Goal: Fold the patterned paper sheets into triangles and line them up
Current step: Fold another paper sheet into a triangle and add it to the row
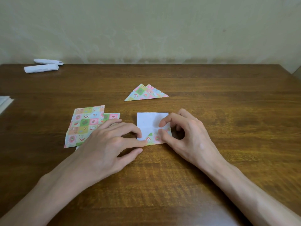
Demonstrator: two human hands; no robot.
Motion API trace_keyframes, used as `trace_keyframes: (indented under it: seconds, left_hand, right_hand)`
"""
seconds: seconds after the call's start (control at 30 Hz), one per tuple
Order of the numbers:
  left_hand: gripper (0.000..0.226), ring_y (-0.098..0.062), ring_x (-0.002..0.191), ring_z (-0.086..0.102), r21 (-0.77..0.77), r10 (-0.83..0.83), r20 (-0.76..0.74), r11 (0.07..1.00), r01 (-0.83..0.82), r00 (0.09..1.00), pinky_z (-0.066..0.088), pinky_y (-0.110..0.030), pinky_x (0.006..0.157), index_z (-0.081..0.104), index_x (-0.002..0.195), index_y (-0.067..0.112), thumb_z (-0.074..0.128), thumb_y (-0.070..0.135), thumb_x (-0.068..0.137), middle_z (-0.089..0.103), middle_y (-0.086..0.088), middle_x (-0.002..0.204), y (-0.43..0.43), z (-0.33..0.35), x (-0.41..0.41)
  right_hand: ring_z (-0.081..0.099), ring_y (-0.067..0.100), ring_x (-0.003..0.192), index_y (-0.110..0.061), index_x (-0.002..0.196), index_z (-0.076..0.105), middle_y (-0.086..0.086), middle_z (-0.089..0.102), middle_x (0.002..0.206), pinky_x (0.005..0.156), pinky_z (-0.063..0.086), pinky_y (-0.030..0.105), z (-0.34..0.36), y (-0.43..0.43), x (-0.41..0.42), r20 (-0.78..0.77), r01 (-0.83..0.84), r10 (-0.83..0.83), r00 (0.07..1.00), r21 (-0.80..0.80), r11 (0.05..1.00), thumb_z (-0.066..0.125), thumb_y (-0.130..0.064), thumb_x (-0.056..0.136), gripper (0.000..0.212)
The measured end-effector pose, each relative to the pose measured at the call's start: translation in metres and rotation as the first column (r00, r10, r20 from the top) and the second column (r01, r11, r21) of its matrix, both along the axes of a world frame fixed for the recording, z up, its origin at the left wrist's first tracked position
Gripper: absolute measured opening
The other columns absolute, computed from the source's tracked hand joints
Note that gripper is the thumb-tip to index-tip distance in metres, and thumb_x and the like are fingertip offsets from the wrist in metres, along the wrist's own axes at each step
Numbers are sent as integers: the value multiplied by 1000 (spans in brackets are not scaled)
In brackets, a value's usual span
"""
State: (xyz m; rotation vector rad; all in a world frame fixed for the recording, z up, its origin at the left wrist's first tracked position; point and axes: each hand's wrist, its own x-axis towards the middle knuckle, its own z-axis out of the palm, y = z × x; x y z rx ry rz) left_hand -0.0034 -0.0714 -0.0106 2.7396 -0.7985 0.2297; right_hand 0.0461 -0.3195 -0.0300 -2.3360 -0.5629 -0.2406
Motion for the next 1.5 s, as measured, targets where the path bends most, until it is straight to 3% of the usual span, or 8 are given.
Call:
trace_keyframes:
  seconds: [0.1,0.27,0.47,0.73,0.97,1.17,1.33,1.5]
  left_hand:
    - [31,-8,108,62,8,0,-16,1000,0,1000,42,-35,109,77,115,41,53,49,97,62,19,118,0,1,0]
    - [29,-8,107,61,-7,-17,-18,1000,17,1000,45,-36,105,75,116,43,53,48,98,61,19,117,0,2,0]
    - [31,-6,109,60,-9,-22,-18,1000,22,1000,47,-36,102,76,116,43,52,49,98,60,21,117,1,0,2]
    - [32,3,116,56,-32,-26,-52,999,24,998,45,-31,104,74,119,46,53,51,97,59,27,120,3,2,4]
    - [35,8,119,58,-216,84,-195,968,-126,977,47,-31,105,64,121,42,65,17,97,65,35,115,7,3,8]
    - [19,6,107,62,-305,160,-156,931,-202,975,39,-15,96,66,107,38,75,34,90,70,33,98,-7,2,9]
    - [19,-3,101,65,-364,184,-142,904,-224,973,47,-26,91,71,98,36,82,36,84,71,22,89,-15,-4,11]
    - [12,-3,97,63,-315,178,-84,929,-196,980,50,-36,89,70,97,38,76,38,88,67,20,90,-17,-9,12]
  right_hand:
    - [49,12,96,-35,98,74,-12,50,98,86,43,25,2,3,-5,70,-62,61,996,7,998,74,-40,87,12]
    - [48,11,100,-38,92,74,-15,51,105,89,44,41,-2,8,-7,45,-161,165,985,-79,984,68,-49,85,14]
    - [45,5,101,-41,89,70,-18,52,101,94,39,32,-2,14,-5,-33,-115,113,993,-74,991,62,-61,82,23]
    - [46,7,102,-40,86,70,-17,52,99,92,38,30,-3,17,-5,-59,-73,69,996,-64,995,63,-62,78,24]
    - [45,6,100,-41,86,69,-17,52,100,91,37,30,-5,18,-6,-45,-62,59,997,-75,995,63,-61,77,23]
    - [45,6,100,-41,87,70,-18,52,99,89,36,29,-6,18,-6,-41,-60,57,998,-85,995,58,-64,76,28]
    - [45,5,99,-41,87,70,-18,52,99,88,37,29,-6,18,-5,-38,-57,54,998,-82,995,57,-66,76,29]
    - [43,4,98,-42,86,69,-18,51,98,85,36,28,-6,18,-5,-29,-51,49,998,-89,995,57,-66,76,28]
